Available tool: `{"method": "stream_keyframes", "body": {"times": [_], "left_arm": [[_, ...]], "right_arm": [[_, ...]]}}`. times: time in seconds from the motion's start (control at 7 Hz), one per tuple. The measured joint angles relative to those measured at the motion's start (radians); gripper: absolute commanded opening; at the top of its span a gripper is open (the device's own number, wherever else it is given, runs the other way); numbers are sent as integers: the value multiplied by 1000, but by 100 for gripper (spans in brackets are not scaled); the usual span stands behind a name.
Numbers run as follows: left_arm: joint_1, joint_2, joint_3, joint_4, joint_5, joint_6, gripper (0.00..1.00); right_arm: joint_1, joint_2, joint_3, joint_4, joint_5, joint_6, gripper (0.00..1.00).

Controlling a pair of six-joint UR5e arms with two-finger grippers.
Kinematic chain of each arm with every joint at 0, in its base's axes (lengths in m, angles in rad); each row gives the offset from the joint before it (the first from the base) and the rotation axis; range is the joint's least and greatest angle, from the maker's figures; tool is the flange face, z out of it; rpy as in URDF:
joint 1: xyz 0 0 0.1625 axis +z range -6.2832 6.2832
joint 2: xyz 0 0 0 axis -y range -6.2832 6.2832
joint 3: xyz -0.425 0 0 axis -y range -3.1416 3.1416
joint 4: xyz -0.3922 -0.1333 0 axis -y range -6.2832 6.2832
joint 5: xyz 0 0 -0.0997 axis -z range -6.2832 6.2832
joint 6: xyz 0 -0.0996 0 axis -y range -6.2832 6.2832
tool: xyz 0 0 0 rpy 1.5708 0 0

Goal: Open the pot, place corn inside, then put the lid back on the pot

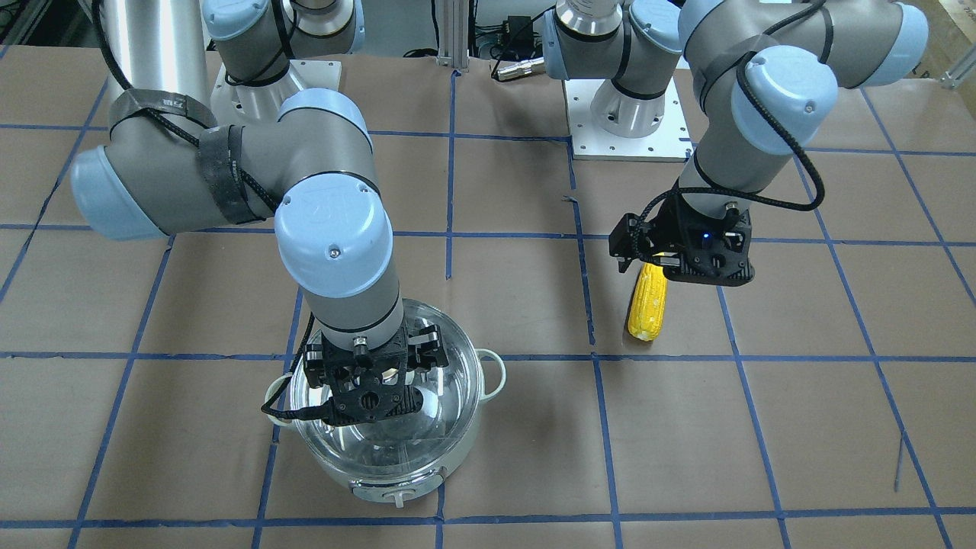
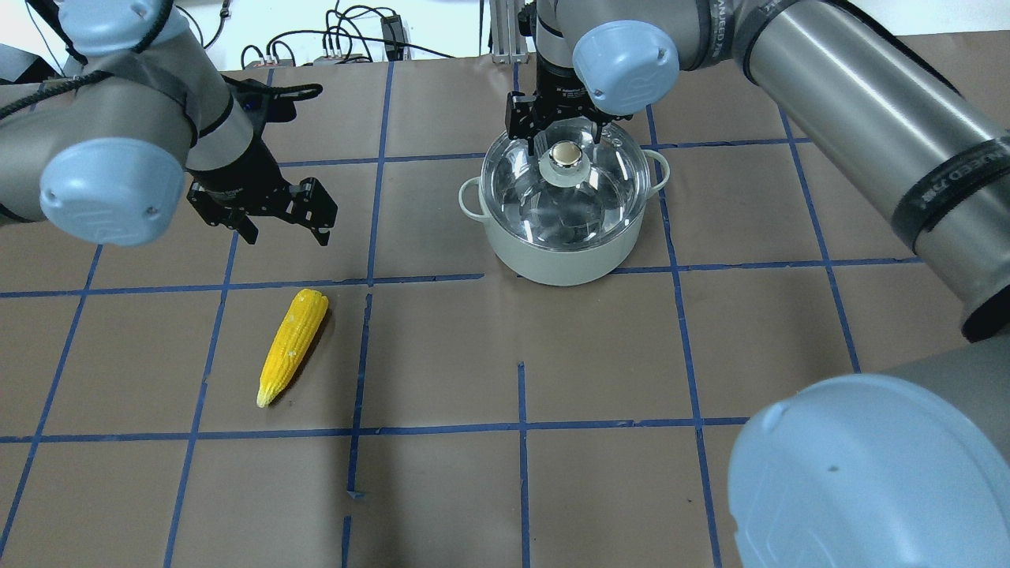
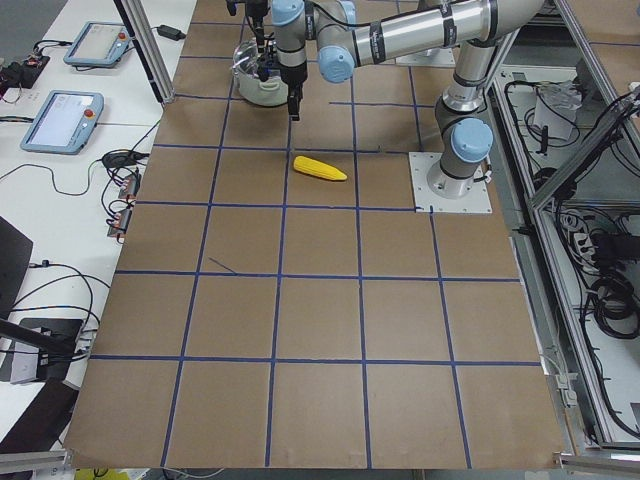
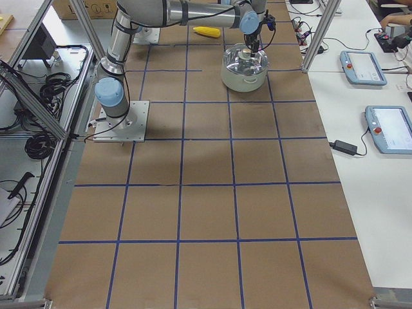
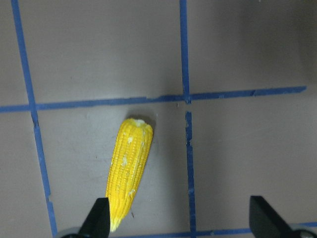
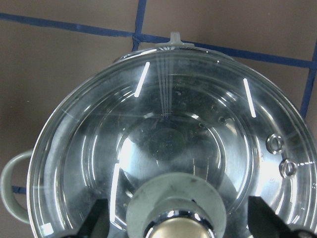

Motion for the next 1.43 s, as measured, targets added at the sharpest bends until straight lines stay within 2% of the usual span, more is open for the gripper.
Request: {"method": "stream_keyframes", "body": {"times": [0.14, 0.29, 0.43, 0.57, 0.86, 1.0, 1.43], "left_arm": [[4, 3, -100, 150, 3, 72, 98], [12, 8, -194, 290, 4, 122, 97], [37, 10, -254, 375, 2, 165, 97], [71, 13, -282, 410, -5, 201, 97], [112, 13, -314, 428, -8, 230, 96], [118, 10, -348, 449, -8, 232, 96], [124, -17, -449, 618, -10, 237, 96]], "right_arm": [[0, -3, 11, 0, 0, -5, 94], [0, -5, 16, 0, 0, -8, 80], [0, -5, 15, 0, 0, -9, 58], [-1, -4, 13, 0, 1, -9, 39], [-1, -2, 8, 0, 2, -8, 16], [-1, -1, 7, 0, 2, -8, 13], [-12, 0, -18, 14, 2, -14, 13]]}}
